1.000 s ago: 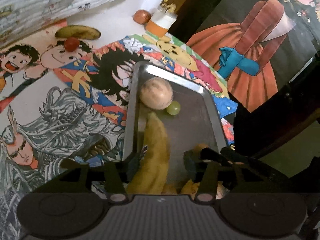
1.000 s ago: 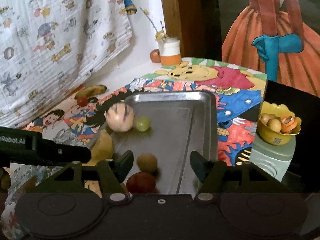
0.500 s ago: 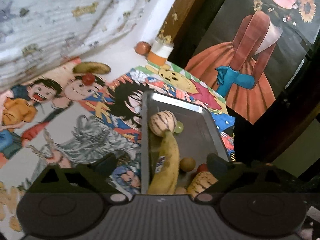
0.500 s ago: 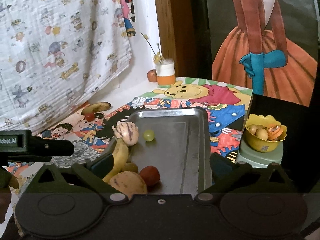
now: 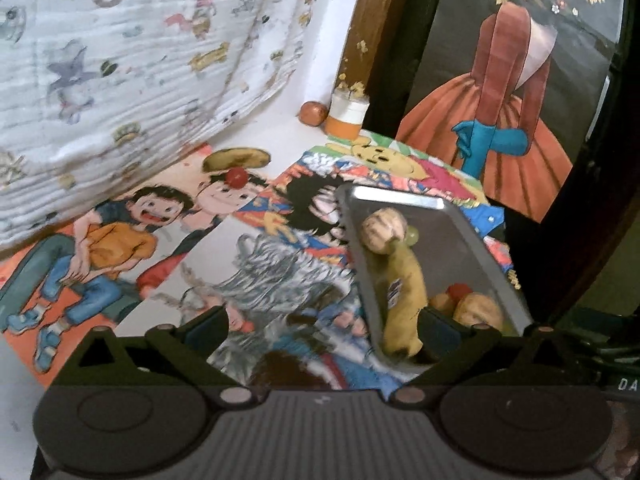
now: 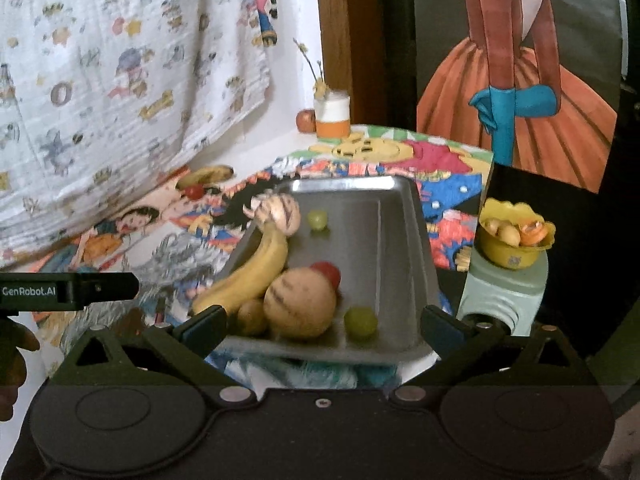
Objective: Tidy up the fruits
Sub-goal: 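Move both open tools away from the tray toward the loose banana and tomato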
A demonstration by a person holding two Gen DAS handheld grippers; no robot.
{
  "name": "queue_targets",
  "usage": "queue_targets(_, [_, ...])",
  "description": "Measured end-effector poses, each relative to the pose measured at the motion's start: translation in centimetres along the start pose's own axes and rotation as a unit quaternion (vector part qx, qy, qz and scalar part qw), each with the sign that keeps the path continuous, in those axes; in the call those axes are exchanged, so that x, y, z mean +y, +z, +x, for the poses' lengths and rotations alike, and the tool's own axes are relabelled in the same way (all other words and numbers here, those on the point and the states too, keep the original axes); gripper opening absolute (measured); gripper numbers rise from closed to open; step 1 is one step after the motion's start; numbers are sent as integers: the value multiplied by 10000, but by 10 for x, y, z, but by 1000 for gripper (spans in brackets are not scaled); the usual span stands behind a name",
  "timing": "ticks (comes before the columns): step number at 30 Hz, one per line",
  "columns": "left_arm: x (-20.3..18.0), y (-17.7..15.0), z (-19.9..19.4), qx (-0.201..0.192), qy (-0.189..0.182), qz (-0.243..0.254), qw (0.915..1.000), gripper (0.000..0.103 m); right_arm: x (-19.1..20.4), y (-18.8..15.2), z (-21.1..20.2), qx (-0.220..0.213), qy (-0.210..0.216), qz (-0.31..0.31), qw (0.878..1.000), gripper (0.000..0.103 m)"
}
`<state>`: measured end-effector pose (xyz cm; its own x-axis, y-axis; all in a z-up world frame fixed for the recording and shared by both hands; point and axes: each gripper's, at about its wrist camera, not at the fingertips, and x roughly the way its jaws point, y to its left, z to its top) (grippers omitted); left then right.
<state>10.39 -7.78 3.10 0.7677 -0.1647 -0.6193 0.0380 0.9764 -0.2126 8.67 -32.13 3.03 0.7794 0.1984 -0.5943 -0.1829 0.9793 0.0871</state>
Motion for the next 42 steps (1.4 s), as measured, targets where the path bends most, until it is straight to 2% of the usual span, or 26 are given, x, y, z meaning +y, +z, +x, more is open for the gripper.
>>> queue_targets(6, [17,-13,-3,442,-61,48,9990,103,16,-15,1,415,-81,-7,9991,102])
queue_targets(13, [34,-27,-8,625,100,-42,9980,103,31,-22,7,774,60,133,9969,102])
queue_targets(19, [45,-31,-8,772,290,-40,9966,103,44,-22,11,906,169,71,9957,102])
queue_targets(36, [73,-28,-7,762,758,-348,9936,103,79,-5,33,1043,754,-225,9914,102])
queue_targets(40, [83,-24,-13,688,1030,-475,9912,103,85,4,27,935,972,-495,9896,102])
queue_targets(42, [88,-20,-20,580,1239,-555,9890,103,88,16,22,811,1246,-692,9865,102])
